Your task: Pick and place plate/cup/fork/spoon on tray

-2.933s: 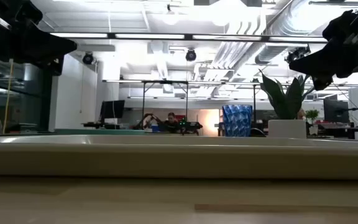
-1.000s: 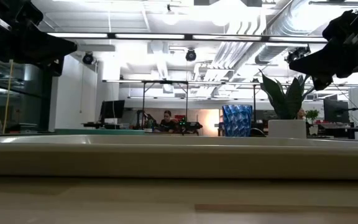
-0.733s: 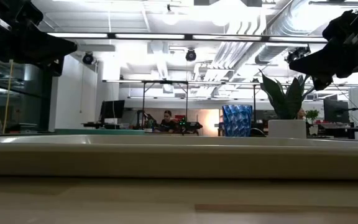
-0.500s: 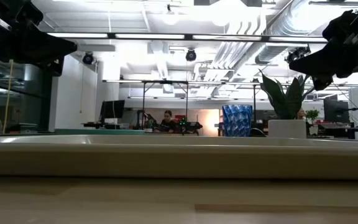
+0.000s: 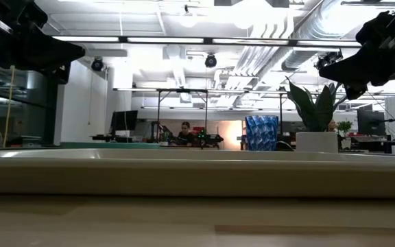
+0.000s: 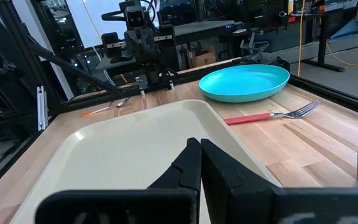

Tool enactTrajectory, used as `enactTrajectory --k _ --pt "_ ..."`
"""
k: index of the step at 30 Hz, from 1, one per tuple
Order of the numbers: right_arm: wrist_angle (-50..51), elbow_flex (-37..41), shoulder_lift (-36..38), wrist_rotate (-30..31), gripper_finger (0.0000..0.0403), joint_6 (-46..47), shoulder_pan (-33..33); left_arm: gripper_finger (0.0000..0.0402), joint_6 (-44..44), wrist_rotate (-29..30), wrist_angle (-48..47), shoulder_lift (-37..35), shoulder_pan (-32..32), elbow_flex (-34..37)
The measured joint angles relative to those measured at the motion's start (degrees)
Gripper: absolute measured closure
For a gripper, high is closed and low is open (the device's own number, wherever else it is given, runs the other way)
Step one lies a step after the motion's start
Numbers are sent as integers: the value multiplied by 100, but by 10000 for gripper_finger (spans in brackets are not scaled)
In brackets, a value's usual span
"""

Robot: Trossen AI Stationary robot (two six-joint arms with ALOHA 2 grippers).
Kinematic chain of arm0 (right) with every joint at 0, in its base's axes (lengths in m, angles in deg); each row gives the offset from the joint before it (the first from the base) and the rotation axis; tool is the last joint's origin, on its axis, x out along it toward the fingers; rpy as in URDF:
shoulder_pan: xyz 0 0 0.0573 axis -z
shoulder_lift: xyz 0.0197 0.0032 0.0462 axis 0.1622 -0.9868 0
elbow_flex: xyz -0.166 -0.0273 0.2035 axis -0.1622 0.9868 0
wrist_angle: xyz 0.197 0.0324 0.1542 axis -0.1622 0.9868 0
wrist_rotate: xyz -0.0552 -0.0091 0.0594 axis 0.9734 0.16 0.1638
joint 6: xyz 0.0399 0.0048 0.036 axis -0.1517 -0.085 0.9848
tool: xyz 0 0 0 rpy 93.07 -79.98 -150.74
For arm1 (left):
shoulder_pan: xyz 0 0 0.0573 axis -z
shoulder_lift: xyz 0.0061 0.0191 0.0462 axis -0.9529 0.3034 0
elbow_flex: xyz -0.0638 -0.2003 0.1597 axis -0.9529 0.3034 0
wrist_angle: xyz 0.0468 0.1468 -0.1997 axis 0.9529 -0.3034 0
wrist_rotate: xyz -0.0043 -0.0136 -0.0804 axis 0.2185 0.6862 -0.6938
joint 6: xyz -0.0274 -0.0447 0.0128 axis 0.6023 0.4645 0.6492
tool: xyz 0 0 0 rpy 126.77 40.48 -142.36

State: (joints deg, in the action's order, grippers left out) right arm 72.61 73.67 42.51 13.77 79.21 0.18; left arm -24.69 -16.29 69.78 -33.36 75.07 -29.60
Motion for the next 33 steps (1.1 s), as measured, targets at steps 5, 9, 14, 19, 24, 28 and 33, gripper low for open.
enactTrajectory --k 5,9,14,19,24,28,33 --pt "1 0 0 -1 402 1 0 398 0 0 0 0 -1 0" --pt "1 0 1 -2 402 2 -1 398 0 0 0 0 -1 0" --pt "1 0 0 -1 402 0 -1 398 0 0 0 0 0 0" --pt "-2 0 -1 0 402 0 0 398 0 0 0 0 0 0" --pt "-480 0 -3 204 402 -51 11 398 0 -2 0 0 -1 0" --pt "-2322 9 -115 350 402 -564 119 398 0 -2 0 0 0 0" --pt "-4701 -101 -1241 -390 402 -1303 502 398 0 0 0 0 -1 0"
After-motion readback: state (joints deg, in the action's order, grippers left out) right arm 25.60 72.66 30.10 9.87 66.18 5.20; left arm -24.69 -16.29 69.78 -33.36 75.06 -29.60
